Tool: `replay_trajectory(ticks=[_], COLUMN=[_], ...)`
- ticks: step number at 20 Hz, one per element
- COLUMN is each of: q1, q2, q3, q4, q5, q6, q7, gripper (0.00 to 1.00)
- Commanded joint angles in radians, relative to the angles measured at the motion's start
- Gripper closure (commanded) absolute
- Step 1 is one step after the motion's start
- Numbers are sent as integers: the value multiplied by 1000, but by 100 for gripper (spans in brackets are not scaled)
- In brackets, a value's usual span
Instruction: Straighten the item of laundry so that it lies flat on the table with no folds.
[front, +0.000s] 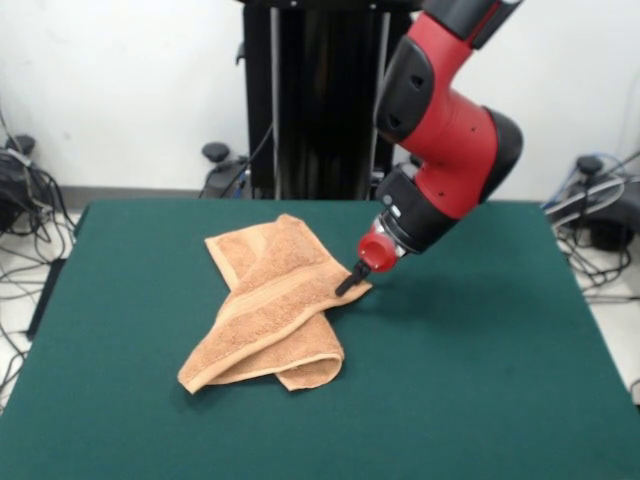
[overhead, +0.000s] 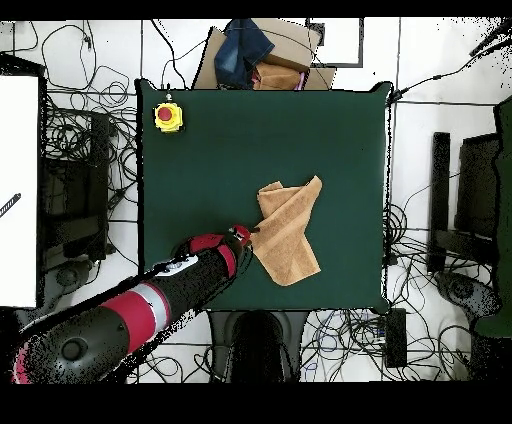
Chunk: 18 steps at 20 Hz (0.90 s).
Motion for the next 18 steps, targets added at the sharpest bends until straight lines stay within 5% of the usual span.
replay_trajectory(ticks=[1,18], q1=[-17,75], q2=[64,112], q3=[150,112], q4=[-18,-70], q5=[81,203], q6=[-44,19], q7=[342,387], gripper=[0,0])
